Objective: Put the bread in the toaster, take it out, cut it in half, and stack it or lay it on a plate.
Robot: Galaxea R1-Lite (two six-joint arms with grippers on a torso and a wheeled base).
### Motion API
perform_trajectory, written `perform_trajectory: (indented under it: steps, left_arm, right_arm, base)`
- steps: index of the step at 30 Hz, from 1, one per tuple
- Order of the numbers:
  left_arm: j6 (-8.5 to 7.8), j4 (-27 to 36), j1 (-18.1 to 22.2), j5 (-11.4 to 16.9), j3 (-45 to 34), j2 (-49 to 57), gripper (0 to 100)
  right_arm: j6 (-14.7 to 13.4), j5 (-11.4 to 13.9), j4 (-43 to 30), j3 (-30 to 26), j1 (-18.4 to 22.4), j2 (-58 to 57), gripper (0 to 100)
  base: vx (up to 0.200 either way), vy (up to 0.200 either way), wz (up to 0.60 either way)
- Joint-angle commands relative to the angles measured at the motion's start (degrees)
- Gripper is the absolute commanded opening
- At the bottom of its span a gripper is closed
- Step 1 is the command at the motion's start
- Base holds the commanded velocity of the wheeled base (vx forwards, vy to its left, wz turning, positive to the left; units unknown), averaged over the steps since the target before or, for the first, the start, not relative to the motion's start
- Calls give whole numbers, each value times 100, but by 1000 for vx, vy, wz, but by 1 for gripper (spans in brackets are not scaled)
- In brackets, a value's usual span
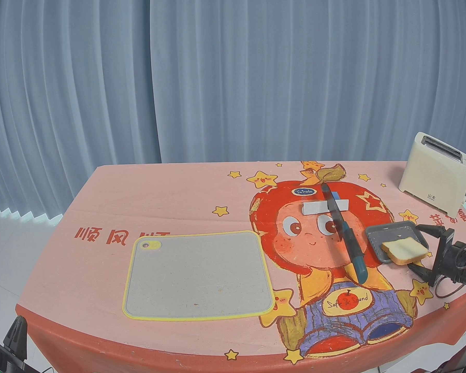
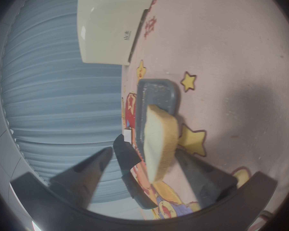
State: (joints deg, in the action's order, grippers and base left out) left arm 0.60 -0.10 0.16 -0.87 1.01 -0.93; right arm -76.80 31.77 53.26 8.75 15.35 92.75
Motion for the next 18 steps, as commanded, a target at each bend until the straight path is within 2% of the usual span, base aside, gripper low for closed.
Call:
perform_trajectory:
  steps: [1, 10, 18]
  left_arm:
    - [2, -8, 2, -1, -101, 93, 0]
    - [2, 1, 2, -1, -101, 93, 0]
    - [2, 1, 2, -1, -101, 93, 0]
  right_arm:
    - [-2, -4, -17, -49, -14, 33, 0]
    - [7, -22, -53, -295, -93, -64, 0]
    - [-2, -22, -97, -251, -93, -450, 0]
  base:
    - [0, 0, 0]
    - [0, 0, 0]
    - [0, 0, 0]
